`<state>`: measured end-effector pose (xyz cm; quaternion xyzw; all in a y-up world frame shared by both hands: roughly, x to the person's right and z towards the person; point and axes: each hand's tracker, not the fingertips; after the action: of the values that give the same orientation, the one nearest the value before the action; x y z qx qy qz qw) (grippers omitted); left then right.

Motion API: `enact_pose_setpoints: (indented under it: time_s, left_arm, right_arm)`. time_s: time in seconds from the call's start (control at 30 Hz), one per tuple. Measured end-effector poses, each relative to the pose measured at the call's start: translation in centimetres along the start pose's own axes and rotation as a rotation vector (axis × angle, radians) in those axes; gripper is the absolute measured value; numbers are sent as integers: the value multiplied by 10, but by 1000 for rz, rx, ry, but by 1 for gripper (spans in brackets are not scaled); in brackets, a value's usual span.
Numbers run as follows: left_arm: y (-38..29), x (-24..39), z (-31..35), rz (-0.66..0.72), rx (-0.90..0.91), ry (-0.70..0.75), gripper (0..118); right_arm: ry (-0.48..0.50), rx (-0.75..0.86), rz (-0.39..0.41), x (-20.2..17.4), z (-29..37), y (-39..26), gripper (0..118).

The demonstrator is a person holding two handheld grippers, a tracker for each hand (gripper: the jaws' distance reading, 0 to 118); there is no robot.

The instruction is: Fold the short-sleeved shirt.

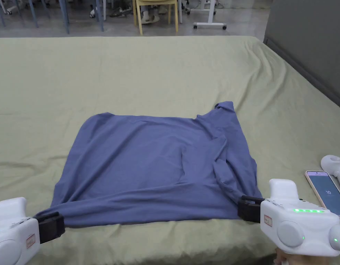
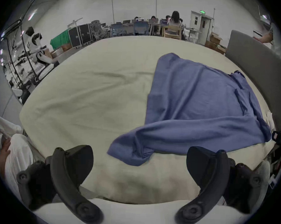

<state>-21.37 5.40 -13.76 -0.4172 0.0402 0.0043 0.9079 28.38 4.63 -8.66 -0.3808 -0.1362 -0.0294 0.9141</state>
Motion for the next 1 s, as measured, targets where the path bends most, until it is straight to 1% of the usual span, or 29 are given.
enact_pose_setpoints:
  time_s: [0.13, 0.23, 0.27, 0.3, 0.33, 0.37, 0.4, 0.43, 0.47, 0.53, 0.63, 0.73, 0.77, 0.8, 0.83, 0.87, 0.9, 1.0]
  left_arm:
    - [27, 4, 26, 6, 81, -24, 118]
    - [49, 15, 59, -46, 231, -40, 117]
    - [54, 18, 69, -53, 281, -40, 110]
    - [60, 24, 76, -56, 317, -11, 97]
    - [66, 29, 81, -68, 334, 23, 75]
    - [72, 34, 83, -79, 346, 55, 30]
    - [78, 37, 83, -81, 355, 68, 4]
    - [81, 40, 84, -83, 341, 47, 2]
    - [86, 41, 83, -80, 340, 29, 2]
    - [94, 44, 77, -52, 362, 0, 2]
    - [113, 52, 57, -75, 346, -5, 2]
    - [139, 58, 30, -106, 340, -67, 2]
    - [150, 60, 19, -78, 329, -113, 13]
    - [166, 61, 3, -30, 297, -165, 45]
    - [177, 62, -12, -7, 253, -205, 97]
    - [193, 66, -36, -16, 178, -238, 118]
    - [207, 72, -55, -27, 199, -227, 118]
    - [245, 93, -117, -174, 136, -106, 118]
  right_arm:
    - [8, 102, -21, -3, 25, 34, 118]
    - [14, 212, 13, -14, 50, 62, 118]
    - [13, 238, 28, -18, 58, 69, 114]
    - [18, 264, 44, -23, 66, 77, 107]
    - [20, 260, 61, -27, 70, 84, 91]
    - [18, 258, 60, -32, 72, 89, 61]
    - [16, 265, 58, -36, 73, 92, 35]
    - [17, 280, 55, -39, 74, 93, 12]
    - [20, 294, 51, -43, 73, 95, 8]
    - [41, 276, 57, -49, 65, 104, 8]
    - [72, 262, 56, -60, 51, 115, 8]
    - [90, 252, 77, -73, 33, 126, 8]
    - [94, 246, 84, -77, 26, 130, 8]
    - [103, 237, 82, -80, 17, 134, 8]
    - [117, 223, 75, -82, 8, 138, 8]
    - [136, 210, 68, -84, -1, 143, 8]
    - [148, 201, 61, -86, -11, 147, 8]
    - [144, 188, 65, -91, -39, 158, 8]
